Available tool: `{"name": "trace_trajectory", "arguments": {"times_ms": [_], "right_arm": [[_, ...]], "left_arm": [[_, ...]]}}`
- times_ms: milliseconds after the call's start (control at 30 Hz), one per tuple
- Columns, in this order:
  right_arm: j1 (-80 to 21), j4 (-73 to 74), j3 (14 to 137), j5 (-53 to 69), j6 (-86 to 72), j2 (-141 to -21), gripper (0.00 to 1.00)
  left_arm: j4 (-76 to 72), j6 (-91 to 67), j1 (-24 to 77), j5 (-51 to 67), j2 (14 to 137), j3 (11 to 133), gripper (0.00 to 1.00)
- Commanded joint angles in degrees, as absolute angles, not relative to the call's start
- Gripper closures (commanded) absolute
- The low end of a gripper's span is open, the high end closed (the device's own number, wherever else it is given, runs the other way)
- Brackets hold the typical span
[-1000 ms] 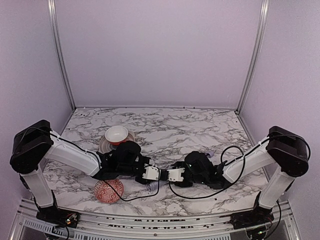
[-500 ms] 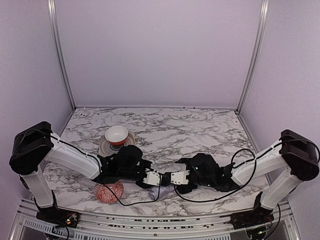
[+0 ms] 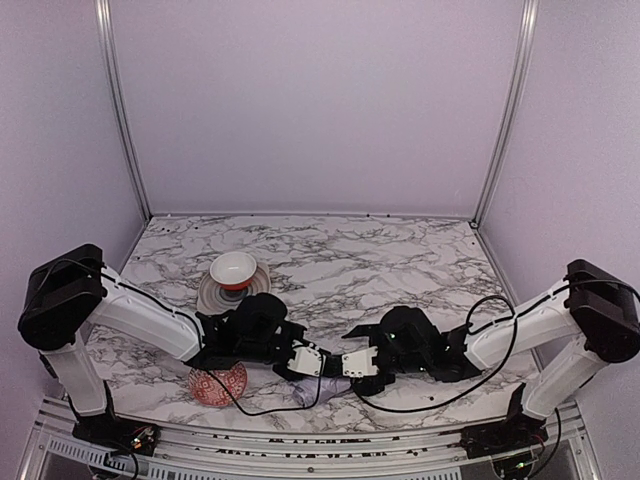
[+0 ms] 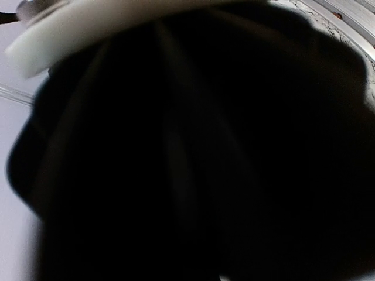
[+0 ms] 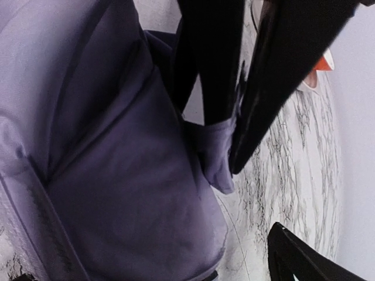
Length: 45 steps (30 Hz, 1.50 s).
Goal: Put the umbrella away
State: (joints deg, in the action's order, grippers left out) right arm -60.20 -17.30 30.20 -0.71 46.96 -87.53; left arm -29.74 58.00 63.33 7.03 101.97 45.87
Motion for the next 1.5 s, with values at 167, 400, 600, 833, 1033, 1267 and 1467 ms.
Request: {"name": "trace_trajectory", "arguments": {"times_ms": [167, 400, 600, 833, 1033, 1267, 1467], "right_arm": [[-60.91, -11.59, 30.96, 1.92, 49.31, -90.09, 0.49], [-60.96, -8.77, 32.46, 0.53, 48.17, -91.56, 0.69], [-61.01, -5.48, 33.95, -2.82, 44.71, -92.83, 0.74], [-60.99, -4.5, 33.74, -5.2, 41.81, -93.05, 0.73], [-61.0, -1.09, 36.33, -5.19, 38.55, -95.09, 0.74], [-60.6, 2.24, 38.28, -2.46, 35.76, -97.04, 0.74], [-60.21, 3.94, 39.75, -2.48, 34.87, -99.16, 0.75]], "left_arm": [[-32.16, 56.39, 63.68, 1.38, 104.41, 46.76, 0.92], [-32.15, 51.48, 62.59, -5.4, 105.21, 48.19, 0.86], [-32.2, 43.14, 59.69, -19.9, 104.91, 51.37, 0.25], [-27.49, 29.29, 57.72, -15.93, 89.66, 47.37, 0.19], [-15.68, 24.89, 62.33, 7.69, 78.96, 40.97, 0.41], [-22.58, 25.83, 68.43, -1.56, 81.13, 33.23, 0.32], [-25.67, 27.0, 71.37, -11.5, 90.88, 36.77, 0.17]]}}
